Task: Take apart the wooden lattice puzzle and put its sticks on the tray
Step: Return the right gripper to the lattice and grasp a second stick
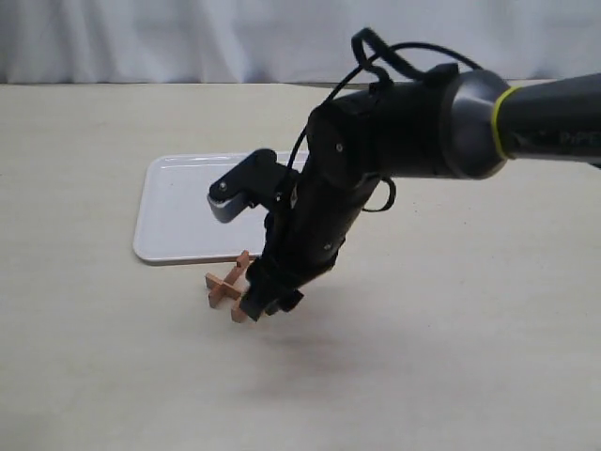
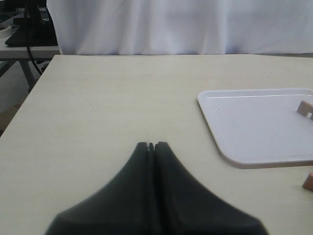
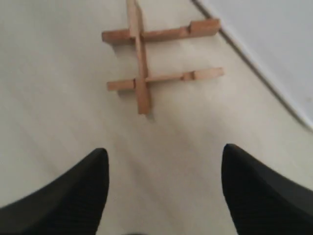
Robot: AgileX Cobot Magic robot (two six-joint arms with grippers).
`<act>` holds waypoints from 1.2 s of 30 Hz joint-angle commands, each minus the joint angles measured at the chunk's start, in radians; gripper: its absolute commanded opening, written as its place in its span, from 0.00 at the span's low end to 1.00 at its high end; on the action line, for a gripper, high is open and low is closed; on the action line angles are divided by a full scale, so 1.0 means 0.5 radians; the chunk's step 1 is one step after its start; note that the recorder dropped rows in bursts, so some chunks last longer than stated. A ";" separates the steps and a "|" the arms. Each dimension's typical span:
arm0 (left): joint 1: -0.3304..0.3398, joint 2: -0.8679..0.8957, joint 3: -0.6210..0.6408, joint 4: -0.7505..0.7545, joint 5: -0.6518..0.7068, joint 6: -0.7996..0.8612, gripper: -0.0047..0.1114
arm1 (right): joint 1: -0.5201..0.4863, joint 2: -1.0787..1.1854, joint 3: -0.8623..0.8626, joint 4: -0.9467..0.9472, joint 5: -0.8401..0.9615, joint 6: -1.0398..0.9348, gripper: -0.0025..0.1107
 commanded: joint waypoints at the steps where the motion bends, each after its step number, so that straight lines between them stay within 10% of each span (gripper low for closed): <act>1: -0.015 -0.005 0.006 0.001 -0.012 0.004 0.04 | 0.069 -0.007 0.110 -0.008 -0.157 -0.041 0.57; 36: -0.015 -0.005 0.006 0.001 -0.012 0.004 0.04 | 0.093 0.203 0.215 -0.036 -0.730 -0.185 0.37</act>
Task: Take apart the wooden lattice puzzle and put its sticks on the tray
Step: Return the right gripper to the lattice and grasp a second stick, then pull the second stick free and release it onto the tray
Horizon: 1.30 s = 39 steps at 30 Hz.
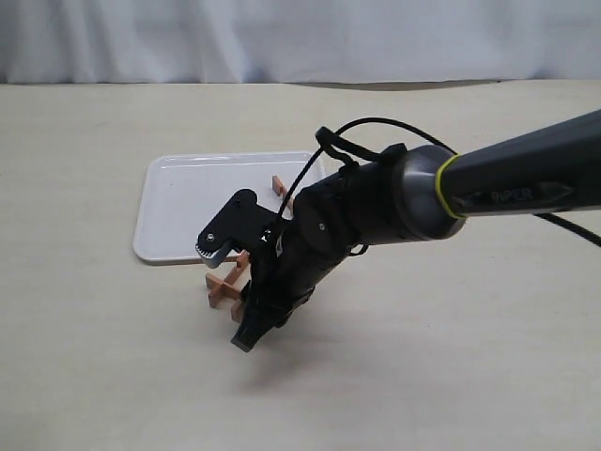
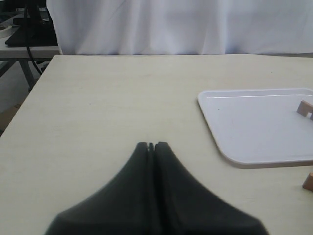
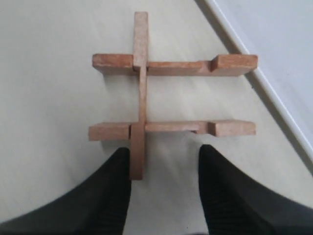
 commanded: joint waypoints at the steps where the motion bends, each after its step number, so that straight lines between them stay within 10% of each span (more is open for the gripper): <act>1: -0.015 -0.005 0.006 0.001 -0.012 0.004 0.04 | 0.000 -0.003 0.006 0.012 -0.028 -0.046 0.32; 5: -0.015 -0.005 0.006 0.001 -0.012 0.004 0.04 | 0.000 -0.003 0.006 0.012 -0.007 -0.054 0.06; 20: -0.015 -0.005 0.006 0.001 -0.012 0.004 0.04 | 0.000 -0.410 -0.007 -0.005 0.052 -0.107 0.06; 30: -0.015 -0.005 0.006 0.001 -0.012 0.004 0.04 | -0.009 -0.288 -0.025 0.003 -0.783 0.111 0.06; 39: -0.015 -0.005 0.006 0.001 -0.012 0.004 0.04 | -0.161 0.070 -0.288 0.026 -0.821 0.322 0.06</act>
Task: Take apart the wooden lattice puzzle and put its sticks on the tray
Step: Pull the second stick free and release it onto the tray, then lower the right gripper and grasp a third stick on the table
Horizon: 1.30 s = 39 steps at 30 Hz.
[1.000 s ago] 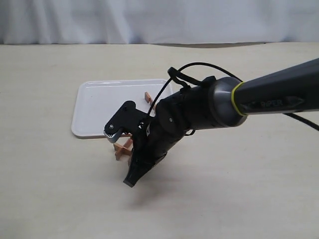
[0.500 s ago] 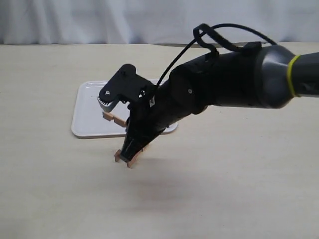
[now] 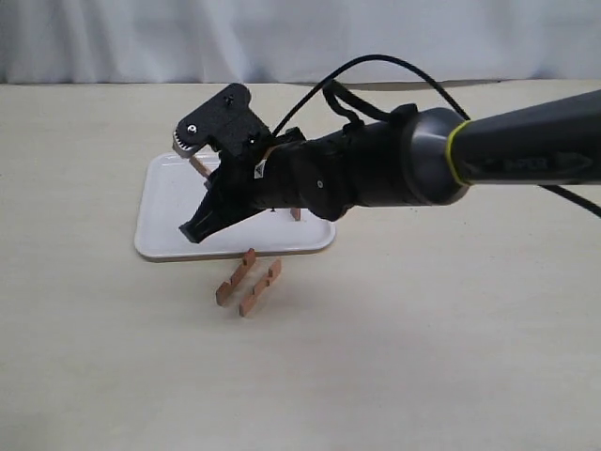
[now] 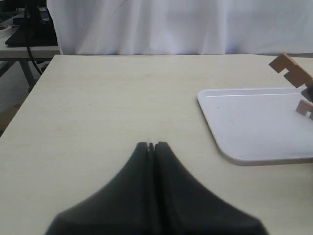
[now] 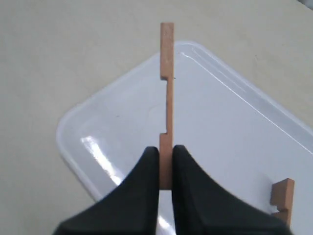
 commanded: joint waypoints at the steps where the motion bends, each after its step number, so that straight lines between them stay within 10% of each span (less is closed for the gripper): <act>1: -0.015 -0.005 0.006 0.001 -0.012 0.004 0.04 | -0.101 0.109 -0.087 0.008 -0.042 0.137 0.06; 7: -0.015 -0.005 0.006 0.001 -0.012 0.004 0.04 | -0.199 0.152 -0.090 0.047 -0.023 0.137 0.10; 14: -0.015 -0.005 0.006 0.001 -0.012 0.004 0.04 | -0.184 -0.037 -0.105 0.033 0.158 0.113 0.64; 24: -0.015 -0.005 0.006 0.001 -0.012 0.004 0.04 | -0.157 -0.189 -0.105 0.014 1.247 0.015 0.64; 39: -0.015 -0.005 0.006 0.001 -0.012 0.004 0.04 | 0.038 0.021 -0.105 -0.167 1.205 0.158 0.89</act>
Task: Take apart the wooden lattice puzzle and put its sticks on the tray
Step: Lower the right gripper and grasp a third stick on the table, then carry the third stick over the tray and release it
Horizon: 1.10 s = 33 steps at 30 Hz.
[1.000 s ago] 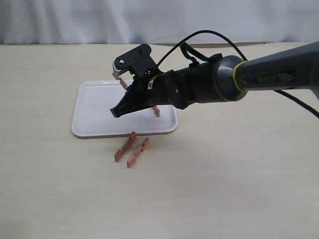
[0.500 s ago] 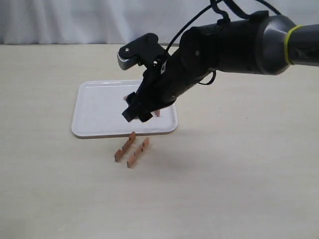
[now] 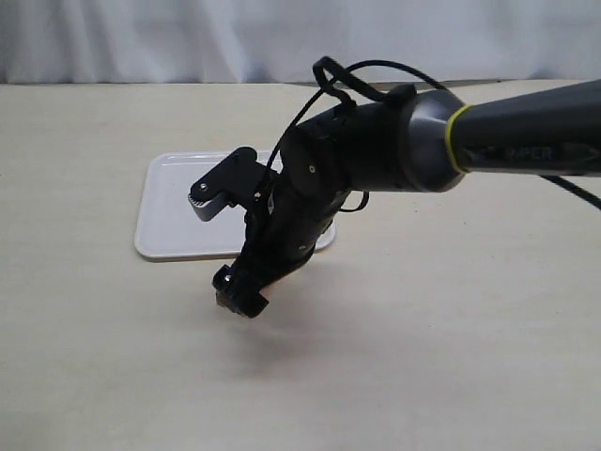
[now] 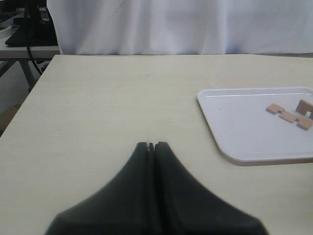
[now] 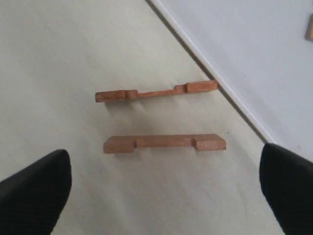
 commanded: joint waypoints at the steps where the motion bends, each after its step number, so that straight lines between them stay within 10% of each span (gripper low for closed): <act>1: -0.015 -0.005 0.006 0.001 -0.012 0.004 0.04 | 0.002 0.077 0.003 -0.026 -0.077 0.023 0.89; 13: -0.015 -0.005 0.006 0.001 -0.012 0.004 0.04 | 0.002 0.191 0.003 -0.090 -0.203 0.044 0.85; 22: -0.015 -0.005 0.006 0.001 -0.012 0.004 0.04 | 0.006 0.131 0.003 -0.096 -0.187 -0.084 0.07; 33: -0.015 -0.005 0.006 0.001 -0.012 0.004 0.04 | 0.006 -0.117 -0.089 -0.111 -0.699 0.014 0.06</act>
